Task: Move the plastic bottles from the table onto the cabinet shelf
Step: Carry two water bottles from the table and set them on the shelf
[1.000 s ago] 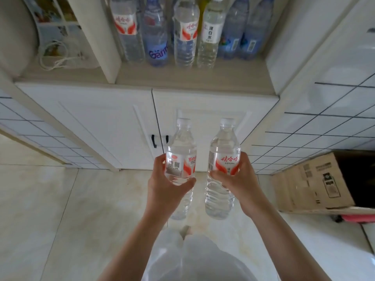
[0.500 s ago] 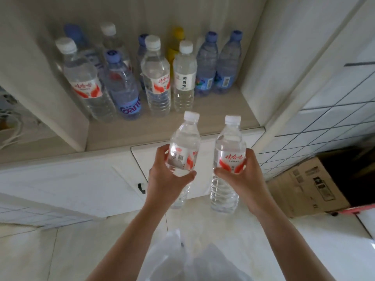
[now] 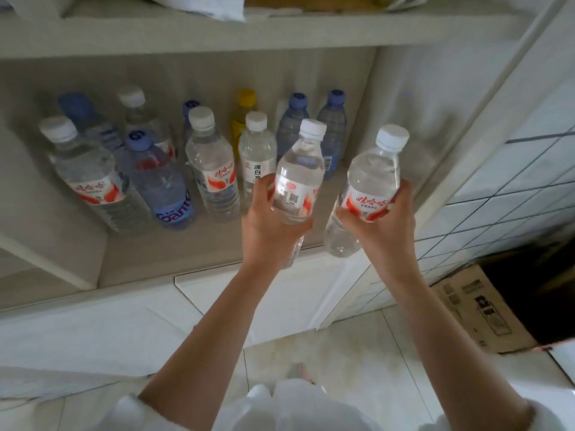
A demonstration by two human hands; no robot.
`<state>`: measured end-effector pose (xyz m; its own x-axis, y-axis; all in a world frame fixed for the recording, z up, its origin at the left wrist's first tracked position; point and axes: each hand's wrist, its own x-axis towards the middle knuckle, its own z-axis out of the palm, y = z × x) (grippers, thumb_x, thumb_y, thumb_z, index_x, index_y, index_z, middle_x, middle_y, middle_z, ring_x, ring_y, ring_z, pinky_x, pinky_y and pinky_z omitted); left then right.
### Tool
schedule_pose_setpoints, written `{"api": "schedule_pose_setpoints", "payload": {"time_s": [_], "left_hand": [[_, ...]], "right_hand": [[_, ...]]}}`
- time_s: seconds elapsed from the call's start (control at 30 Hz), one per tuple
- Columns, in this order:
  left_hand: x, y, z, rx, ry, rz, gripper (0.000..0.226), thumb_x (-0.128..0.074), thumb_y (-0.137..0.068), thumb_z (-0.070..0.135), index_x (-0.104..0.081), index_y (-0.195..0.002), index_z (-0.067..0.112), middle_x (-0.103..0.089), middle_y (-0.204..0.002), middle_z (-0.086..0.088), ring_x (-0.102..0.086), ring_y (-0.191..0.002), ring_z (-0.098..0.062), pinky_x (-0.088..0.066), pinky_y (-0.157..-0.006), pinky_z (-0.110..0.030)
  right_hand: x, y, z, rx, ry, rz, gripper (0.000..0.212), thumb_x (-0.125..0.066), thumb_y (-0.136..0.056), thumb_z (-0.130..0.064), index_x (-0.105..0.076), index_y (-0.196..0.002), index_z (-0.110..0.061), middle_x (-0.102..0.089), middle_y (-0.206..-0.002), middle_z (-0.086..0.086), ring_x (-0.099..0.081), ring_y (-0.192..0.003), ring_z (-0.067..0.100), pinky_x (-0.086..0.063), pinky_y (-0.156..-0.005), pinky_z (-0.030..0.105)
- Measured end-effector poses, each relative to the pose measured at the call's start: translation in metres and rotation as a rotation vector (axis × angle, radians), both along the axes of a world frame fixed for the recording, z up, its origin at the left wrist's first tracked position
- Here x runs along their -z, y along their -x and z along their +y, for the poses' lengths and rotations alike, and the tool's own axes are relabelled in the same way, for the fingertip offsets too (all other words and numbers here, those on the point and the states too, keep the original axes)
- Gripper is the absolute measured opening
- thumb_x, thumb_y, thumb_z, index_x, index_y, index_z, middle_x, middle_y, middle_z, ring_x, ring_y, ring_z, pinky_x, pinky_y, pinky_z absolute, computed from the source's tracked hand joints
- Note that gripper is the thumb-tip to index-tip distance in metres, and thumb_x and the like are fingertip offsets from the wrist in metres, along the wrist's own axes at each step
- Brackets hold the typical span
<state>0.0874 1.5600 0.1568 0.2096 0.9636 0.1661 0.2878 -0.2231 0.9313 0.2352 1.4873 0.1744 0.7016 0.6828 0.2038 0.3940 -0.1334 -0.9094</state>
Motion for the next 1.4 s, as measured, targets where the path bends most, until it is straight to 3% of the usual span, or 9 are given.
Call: {"api": "schedule_pose_setpoints", "payload": {"time_s": [0.17,0.37,0.53,0.6,0.7,0.83,0.97,1.3,1.4], "left_hand": [[0.012,-0.03,0.015,-0.006,0.002,-0.092,0.082,-0.088,-0.065,0.018,-0.04,-0.13,0.03,-0.053,-0.101,0.035,-0.05,-0.088,0.03,-0.043,-0.068,0.003],[0.028,-0.052,0.017,-0.087,-0.003,-0.145,0.082,-0.088,-0.065,0.025,-0.036,-0.128,0.038,-0.051,-0.108,0.039,-0.051,-0.094,0.028,-0.043,-0.074,0.002],[0.039,-0.053,0.016,-0.116,-0.011,-0.157,0.085,-0.086,-0.068,0.028,-0.031,-0.132,0.041,-0.047,-0.112,0.045,-0.047,-0.1,0.03,-0.041,-0.078,0.003],[0.039,-0.052,0.014,-0.095,-0.015,-0.15,0.085,-0.086,-0.068,0.03,-0.03,-0.131,0.042,-0.047,-0.111,0.048,-0.048,-0.101,0.029,-0.041,-0.077,0.003],[0.042,-0.047,0.01,-0.078,-0.021,-0.115,0.083,-0.086,-0.068,0.03,-0.036,-0.134,0.036,-0.053,-0.119,0.034,-0.052,-0.107,0.02,-0.045,-0.081,-0.002],[0.053,-0.037,0.003,-0.091,-0.062,-0.043,0.085,-0.082,-0.073,0.037,-0.033,-0.143,0.036,-0.053,-0.136,0.018,-0.054,-0.123,-0.002,-0.051,-0.095,-0.025],[0.065,-0.042,-0.001,-0.197,-0.157,0.016,0.076,-0.081,-0.075,0.039,-0.04,-0.138,0.029,-0.058,-0.129,0.009,-0.059,-0.116,-0.011,-0.057,-0.088,-0.039],[0.069,-0.083,0.016,-0.407,-0.237,0.209,0.078,-0.079,-0.076,0.044,-0.037,-0.136,0.016,-0.057,-0.127,-0.005,-0.059,-0.112,-0.022,-0.055,-0.079,-0.035],[0.071,-0.093,0.026,-0.434,-0.236,0.254,0.08,-0.077,-0.079,0.042,-0.032,-0.139,0.016,-0.053,-0.13,-0.007,-0.058,-0.114,-0.027,-0.058,-0.078,-0.042]], "right_hand": [[0.008,-0.02,0.023,0.052,-0.082,-0.026,0.07,-0.086,-0.056,-0.025,-0.042,-0.11,-0.031,-0.058,-0.107,-0.001,-0.062,-0.095,0.017,-0.057,-0.08,0.042],[0.033,-0.037,0.033,-0.024,-0.089,-0.067,0.073,-0.088,-0.059,-0.026,-0.045,-0.117,-0.021,-0.061,-0.109,-0.001,-0.063,-0.099,0.021,-0.057,-0.082,0.042],[0.041,-0.042,0.036,-0.098,-0.069,-0.104,0.074,-0.088,-0.063,-0.023,-0.046,-0.122,-0.013,-0.06,-0.112,0.0,-0.062,-0.099,0.014,-0.052,-0.08,0.017],[0.044,-0.043,0.038,-0.13,-0.038,-0.111,0.074,-0.086,-0.066,-0.03,-0.045,-0.126,-0.011,-0.061,-0.115,0.001,-0.062,-0.102,0.015,-0.055,-0.084,0.027],[0.05,-0.043,0.037,-0.151,-0.006,-0.118,0.079,-0.081,-0.071,-0.04,-0.041,-0.131,-0.009,-0.059,-0.121,0.003,-0.062,-0.108,0.019,-0.056,-0.087,0.042],[0.06,-0.037,0.031,-0.11,0.003,-0.076,0.087,-0.083,-0.07,-0.039,-0.033,-0.137,-0.015,-0.054,-0.13,0.002,-0.058,-0.116,0.019,-0.053,-0.094,0.044],[0.063,-0.027,0.032,-0.105,-0.017,-0.049,0.089,-0.086,-0.066,-0.036,-0.034,-0.135,-0.016,-0.052,-0.13,0.001,-0.054,-0.117,0.02,-0.05,-0.098,0.044],[0.063,-0.04,0.059,-0.132,-0.012,-0.089,0.079,-0.081,-0.075,-0.023,-0.036,-0.137,-0.004,-0.053,-0.132,0.013,-0.054,-0.12,0.024,-0.043,-0.096,0.021],[0.064,-0.043,0.071,-0.143,0.011,-0.111,0.081,-0.08,-0.077,-0.025,-0.033,-0.14,-0.006,-0.052,-0.136,0.013,-0.053,-0.124,0.026,-0.044,-0.101,0.03]]}}
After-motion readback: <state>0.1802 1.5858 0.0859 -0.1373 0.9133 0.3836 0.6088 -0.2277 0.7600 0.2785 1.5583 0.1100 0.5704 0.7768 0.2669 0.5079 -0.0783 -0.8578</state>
